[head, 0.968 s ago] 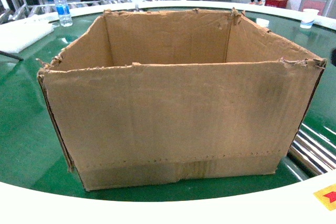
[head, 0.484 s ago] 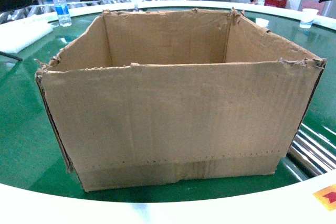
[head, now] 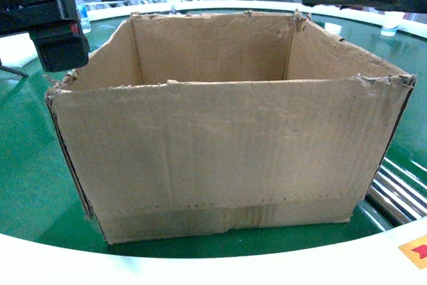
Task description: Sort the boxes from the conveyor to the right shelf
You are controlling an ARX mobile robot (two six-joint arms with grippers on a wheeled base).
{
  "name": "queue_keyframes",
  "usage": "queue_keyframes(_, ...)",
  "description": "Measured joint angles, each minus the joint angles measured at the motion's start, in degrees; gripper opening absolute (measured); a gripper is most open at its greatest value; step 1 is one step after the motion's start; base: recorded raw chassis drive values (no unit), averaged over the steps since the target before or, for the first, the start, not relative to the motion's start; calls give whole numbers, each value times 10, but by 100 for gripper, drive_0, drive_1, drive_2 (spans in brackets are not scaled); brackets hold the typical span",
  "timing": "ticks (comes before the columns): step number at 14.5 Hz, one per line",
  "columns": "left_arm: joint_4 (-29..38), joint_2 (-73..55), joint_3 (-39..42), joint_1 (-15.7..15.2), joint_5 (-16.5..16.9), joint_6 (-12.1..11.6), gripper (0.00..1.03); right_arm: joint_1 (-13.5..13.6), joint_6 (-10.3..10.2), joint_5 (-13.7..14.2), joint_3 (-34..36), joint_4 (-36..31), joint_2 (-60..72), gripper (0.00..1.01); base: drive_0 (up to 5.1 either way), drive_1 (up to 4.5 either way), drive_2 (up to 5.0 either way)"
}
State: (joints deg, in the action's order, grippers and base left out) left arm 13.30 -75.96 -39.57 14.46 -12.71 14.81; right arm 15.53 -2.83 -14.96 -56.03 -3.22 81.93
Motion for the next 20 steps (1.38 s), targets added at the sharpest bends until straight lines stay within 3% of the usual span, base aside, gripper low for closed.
queue_keyframes(2,2,-27,-11,5,-9,5,98,14,5,1,-29,8,33,98,0,0,0)
queue_keyframes(4,4,-53,-26,23,-17,5,98,8,5,1,-53,24,76,98,0,0,0)
queue_keyframes(8,5,-56,-35,55,-28,1,98,-49,8,16,-64,4,118,98,0,0,0)
queue_keyframes(10,12,-55,-33,48,-29,1,98,-62,9,10,-76,4,115,98,0,0,0)
queue_keyframes(13,21,-71,-33,36,-39,4,98,-57,14,10,-79,3,121,98,0,0,0)
queue_keyframes(14,7,-124,-38,37,-46,30,98,-54,24,18,-79,2,154,98,0,0,0)
queue_keyframes(17,-3,-144,-69,63,-59,33,98,-76,24,19,-82,9,187,98,0,0,0)
queue_keyframes(20,-9,-145,-72,63,-62,40,98,-77,24,17,-85,12,190,98,0,0,0)
